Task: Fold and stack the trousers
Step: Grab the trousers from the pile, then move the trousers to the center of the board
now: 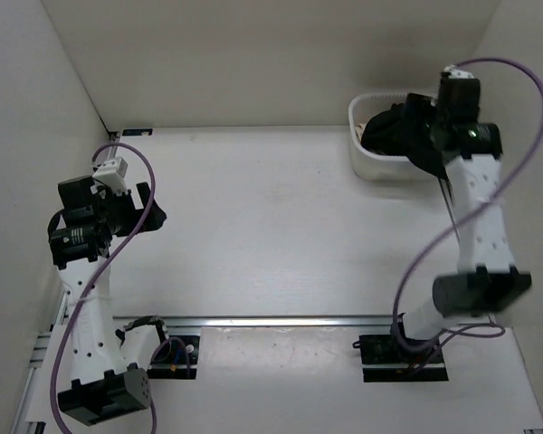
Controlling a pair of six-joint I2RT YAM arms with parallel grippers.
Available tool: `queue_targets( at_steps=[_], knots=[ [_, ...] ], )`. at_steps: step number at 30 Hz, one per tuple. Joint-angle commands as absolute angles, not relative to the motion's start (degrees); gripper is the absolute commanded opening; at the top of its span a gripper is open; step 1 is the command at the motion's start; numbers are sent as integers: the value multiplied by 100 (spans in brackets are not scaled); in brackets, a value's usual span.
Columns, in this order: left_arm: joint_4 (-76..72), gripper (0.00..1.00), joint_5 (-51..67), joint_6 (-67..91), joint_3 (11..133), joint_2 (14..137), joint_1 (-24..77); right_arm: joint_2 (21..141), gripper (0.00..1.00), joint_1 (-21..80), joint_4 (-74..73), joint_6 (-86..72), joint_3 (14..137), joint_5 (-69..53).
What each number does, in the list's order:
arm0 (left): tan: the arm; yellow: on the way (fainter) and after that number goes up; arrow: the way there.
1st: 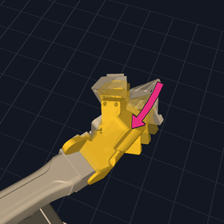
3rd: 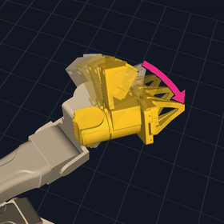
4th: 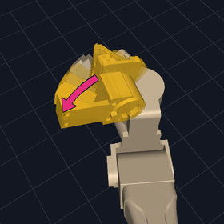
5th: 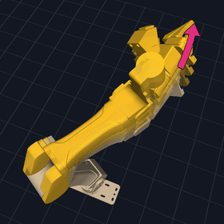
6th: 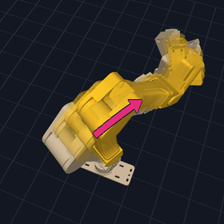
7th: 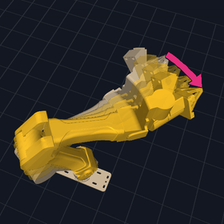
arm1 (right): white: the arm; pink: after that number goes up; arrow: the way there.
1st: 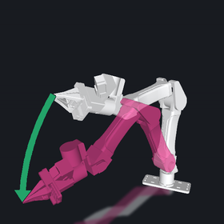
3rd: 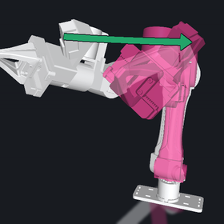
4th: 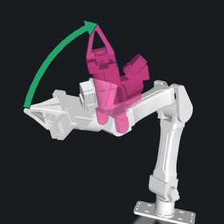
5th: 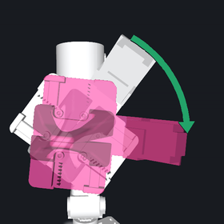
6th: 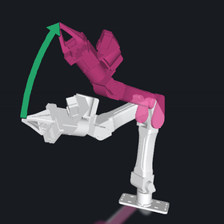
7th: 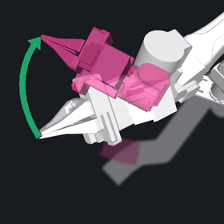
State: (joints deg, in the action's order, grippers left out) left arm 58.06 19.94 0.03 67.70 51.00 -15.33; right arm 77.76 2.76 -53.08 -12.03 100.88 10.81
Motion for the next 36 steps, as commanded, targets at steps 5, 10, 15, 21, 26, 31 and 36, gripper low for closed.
queue_targets(
  at_steps=[5, 10, 15, 21, 26, 31, 36],
  knots=[
    [5388, 100, 2286, 0, 6584, 5334, -1573, 12367, 99, 177, -4432, -974, 14054, 2232],
    [5388, 100, 1741, 0, 6635, 5712, -1573, 13473, 99, -26, -3385, -1450, 13765, 2057],
    [5326, 100, 1283, 0, 6636, 5827, -1573, 13659, 24, -26, -3375, -1441, 13983, 1811],
    [5273, 100, 1764, 0, 6706, 5582, -1573, 11622, 0, 237, -2883, -1556, 13061, 1565],
    [5168, 100, 2565, 0, 6399, 5300, -1573, 9778, 0, 1150, -2365, -1677, 12561, 1126],
    [5115, 100, 2970, 0, 6407, 5168, -1573, 9413, 0, 2670, -1522, -2600, 12814, 353],
    [4931, 100, 2550, 0, 6767, 5291, -1503, 10045, 0, 3146, -1423, -4321, 12720, -237]
  ],
)
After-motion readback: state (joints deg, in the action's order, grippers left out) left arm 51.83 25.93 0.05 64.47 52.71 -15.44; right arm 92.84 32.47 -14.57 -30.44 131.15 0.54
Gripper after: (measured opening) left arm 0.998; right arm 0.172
